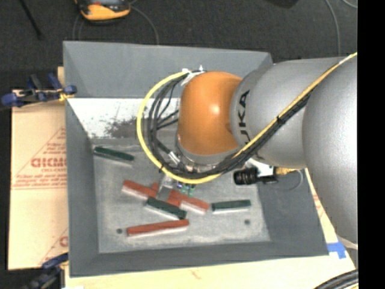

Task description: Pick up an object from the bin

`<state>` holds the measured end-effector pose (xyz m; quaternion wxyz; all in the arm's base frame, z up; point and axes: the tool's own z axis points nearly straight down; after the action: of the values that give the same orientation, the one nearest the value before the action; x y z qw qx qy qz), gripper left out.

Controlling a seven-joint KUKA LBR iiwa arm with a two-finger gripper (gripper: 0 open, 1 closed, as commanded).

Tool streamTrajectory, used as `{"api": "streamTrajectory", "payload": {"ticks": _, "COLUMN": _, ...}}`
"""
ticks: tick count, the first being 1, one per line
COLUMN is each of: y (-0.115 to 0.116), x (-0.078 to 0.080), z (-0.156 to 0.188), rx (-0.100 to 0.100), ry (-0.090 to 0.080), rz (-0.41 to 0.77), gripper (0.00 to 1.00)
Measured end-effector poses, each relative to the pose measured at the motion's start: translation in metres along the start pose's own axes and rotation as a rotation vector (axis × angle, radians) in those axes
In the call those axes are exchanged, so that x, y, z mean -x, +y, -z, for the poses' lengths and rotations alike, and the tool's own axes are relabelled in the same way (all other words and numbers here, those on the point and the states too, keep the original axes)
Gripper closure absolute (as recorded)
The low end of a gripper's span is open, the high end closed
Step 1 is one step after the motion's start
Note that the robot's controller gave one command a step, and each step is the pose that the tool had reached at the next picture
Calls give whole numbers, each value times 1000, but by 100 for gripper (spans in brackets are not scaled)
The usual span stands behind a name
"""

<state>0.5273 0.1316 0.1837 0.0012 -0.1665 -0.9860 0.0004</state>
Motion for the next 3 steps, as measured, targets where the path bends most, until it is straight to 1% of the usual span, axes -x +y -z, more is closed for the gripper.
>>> {"api": "streamTrajectory", "payload": {"ticks": 1, "y": 24, "x": -1, "z": 32, "rx": 1, "ry": -6, "rz": 134, "gripper": 100}}
{"api": "streamTrajectory", "payload": {"ticks": 2, "y": -3, "x": -17, "z": 84, "rx": -1, "ry": 2, "rz": 231, "gripper": 100}}
{"api": "streamTrajectory", "payload": {"ticks": 3, "y": 4, "x": -29, "z": 34, "rx": 5, "ry": -10, "rz": 203, "gripper": 0}}
